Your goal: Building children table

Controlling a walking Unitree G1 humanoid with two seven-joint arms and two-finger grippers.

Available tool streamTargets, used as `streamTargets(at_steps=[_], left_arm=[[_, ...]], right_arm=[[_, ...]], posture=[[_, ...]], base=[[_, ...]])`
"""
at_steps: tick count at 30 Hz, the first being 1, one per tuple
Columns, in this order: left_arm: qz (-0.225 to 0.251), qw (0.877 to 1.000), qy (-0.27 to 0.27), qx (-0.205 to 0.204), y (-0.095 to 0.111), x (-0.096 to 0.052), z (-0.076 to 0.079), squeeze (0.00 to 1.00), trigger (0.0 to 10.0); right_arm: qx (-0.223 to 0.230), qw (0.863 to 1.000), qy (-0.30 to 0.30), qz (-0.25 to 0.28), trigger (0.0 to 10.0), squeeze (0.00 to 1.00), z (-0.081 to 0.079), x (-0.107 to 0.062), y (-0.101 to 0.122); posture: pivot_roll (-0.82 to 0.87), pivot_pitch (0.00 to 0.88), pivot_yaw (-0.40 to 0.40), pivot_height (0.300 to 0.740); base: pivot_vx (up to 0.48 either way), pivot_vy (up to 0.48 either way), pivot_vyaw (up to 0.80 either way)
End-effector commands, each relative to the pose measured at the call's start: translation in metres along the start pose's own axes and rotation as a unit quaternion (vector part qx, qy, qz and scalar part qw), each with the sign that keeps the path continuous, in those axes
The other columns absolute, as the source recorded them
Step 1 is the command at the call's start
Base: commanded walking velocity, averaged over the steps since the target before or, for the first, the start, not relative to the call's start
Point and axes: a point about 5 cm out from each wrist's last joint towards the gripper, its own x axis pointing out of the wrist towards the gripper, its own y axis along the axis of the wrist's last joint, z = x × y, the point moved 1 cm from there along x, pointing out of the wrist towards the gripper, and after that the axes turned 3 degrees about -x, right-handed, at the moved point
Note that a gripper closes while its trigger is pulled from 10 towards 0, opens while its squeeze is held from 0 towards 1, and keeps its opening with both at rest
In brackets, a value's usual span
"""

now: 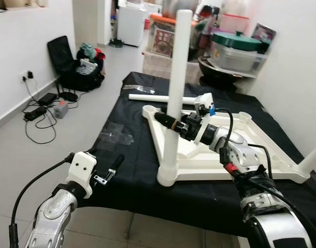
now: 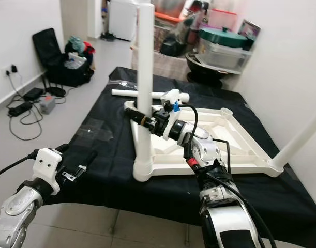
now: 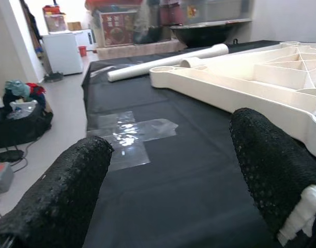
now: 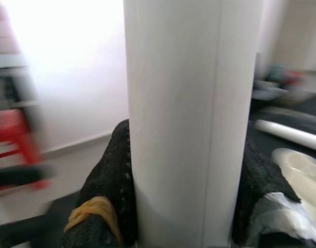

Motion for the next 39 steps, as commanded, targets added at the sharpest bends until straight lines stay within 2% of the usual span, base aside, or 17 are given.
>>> streamTargets(at_steps=[1,8,12,15,17,18,19,20,22,23,24,26,29,33,36,38,39], left_arm=[[-0.007,1.0,-0.003,-0.002,-0.002,0.0,0.0,0.0,10.0],[-0.008,1.0,-0.006,-0.001,-0.002,0.002,0.0,0.0,10.0],[-0.008,1.0,-0.009,-0.002,-0.002,0.004,0.001,0.0,10.0],[-0.008,1.0,-0.009,-0.002,-0.002,0.004,0.001,0.0,10.0],[-0.009,1.0,-0.012,-0.002,-0.003,0.005,0.002,0.0,10.0],[-0.009,1.0,-0.012,-0.002,-0.003,0.005,0.002,0.0,10.0],[-0.01,1.0,-0.013,-0.002,-0.003,0.005,0.002,0.0,10.0],[-0.01,1.0,-0.013,-0.002,-0.003,0.005,0.002,0.0,10.0],[-0.01,1.0,-0.014,-0.002,-0.004,0.006,0.003,0.0,10.0],[-0.01,1.0,-0.014,-0.002,-0.004,0.006,0.003,0.0,10.0],[-0.01,1.0,-0.015,-0.002,-0.004,0.006,0.003,0.0,10.0],[-0.01,1.0,-0.016,-0.002,-0.004,0.007,0.004,0.0,10.0],[-0.01,1.0,-0.019,-0.003,-0.004,0.008,0.005,0.0,10.0],[-0.009,1.0,-0.023,-0.001,-0.003,0.009,0.005,0.0,10.0],[-0.009,1.0,-0.023,-0.001,-0.003,0.01,0.005,0.0,10.0],[-0.009,1.0,-0.024,0.001,-0.003,0.01,0.004,0.0,10.0],[-0.009,1.0,-0.024,0.001,-0.003,0.01,0.004,0.0,10.0]], right_arm=[[0.014,0.99,-0.113,-0.08,0.0,0.0,0.022,-0.023,-0.038],[0.031,0.98,-0.19,-0.057,0.0,0.0,0.017,-0.031,-0.042],[0.06,0.963,-0.256,-0.056,0.0,0.0,0.015,-0.038,-0.053],[0.06,0.963,-0.256,-0.056,0.0,0.0,0.015,-0.038,-0.053],[0.09,0.939,-0.324,-0.079,0.0,0.0,0.015,-0.05,-0.071],[0.09,0.939,-0.324,-0.079,0.0,0.0,0.015,-0.05,-0.071],[0.099,0.923,-0.361,-0.09,0.0,0.0,0.018,-0.057,-0.078],[0.099,0.923,-0.361,-0.09,0.0,0.0,0.018,-0.057,-0.078],[0.105,0.894,-0.422,-0.104,0.0,0.0,0.023,-0.068,-0.085],[0.105,0.894,-0.422,-0.104,0.0,0.0,0.023,-0.068,-0.085],[0.107,0.884,-0.443,-0.107,0.0,0.0,0.024,-0.072,-0.087],[0.107,0.877,-0.457,-0.105,0.0,0.0,0.024,-0.075,-0.086],[0.112,0.88,-0.452,-0.093,0.0,0.0,0.017,-0.073,-0.085],[0.112,0.907,-0.404,-0.037,0.0,0.0,0.009,-0.062,-0.071],[0.116,0.913,-0.39,-0.031,0.0,0.0,0.007,-0.06,-0.07],[0.083,0.938,-0.337,-0.013,0.0,0.0,0.001,-0.055,-0.062],[0.083,0.938,-0.337,-0.013,0.0,0.0,0.001,-0.055,-0.062]], posture=[[0.14,0.0,-0.166,0.74],[0.13,0.0,-0.154,0.74],[0.12,0.0,-0.15,0.74],[0.12,0.0,-0.15,0.74],[0.12,0.0,-0.148,0.74],[0.12,0.0,-0.148,0.74],[0.12,0.0,-0.148,0.74],[0.12,0.0,-0.148,0.74],[0.11,0.0,-0.144,0.74],[0.11,0.0,-0.144,0.74],[0.11,0.0,-0.144,0.74],[0.11,0.0,-0.144,0.74],[0.11,0.0,-0.139,0.74],[0.11,0.0,-0.137,0.74],[0.11,0.0,-0.137,0.74],[0.11,0.0,-0.135,0.74],[0.11,0.0,-0.135,0.74]], base=[[0.0,0.0,0.0],[0.0,0.0,0.0],[0.0,0.0,0.0],[0.0,0.0,0.0],[0.0,0.0,0.0],[0.0,0.0,0.0],[0.0,0.0,0.0],[0.0,0.0,0.0],[0.0,0.0,0.0],[0.0,0.0,0.0],[0.0,0.0,0.0],[0.0,0.0,0.0],[0.0,0.0,0.0],[0.0,0.0,0.0],[0.0,0.0,0.0],[0.0,0.0,0.0],[0.0,0.0,0.0]])
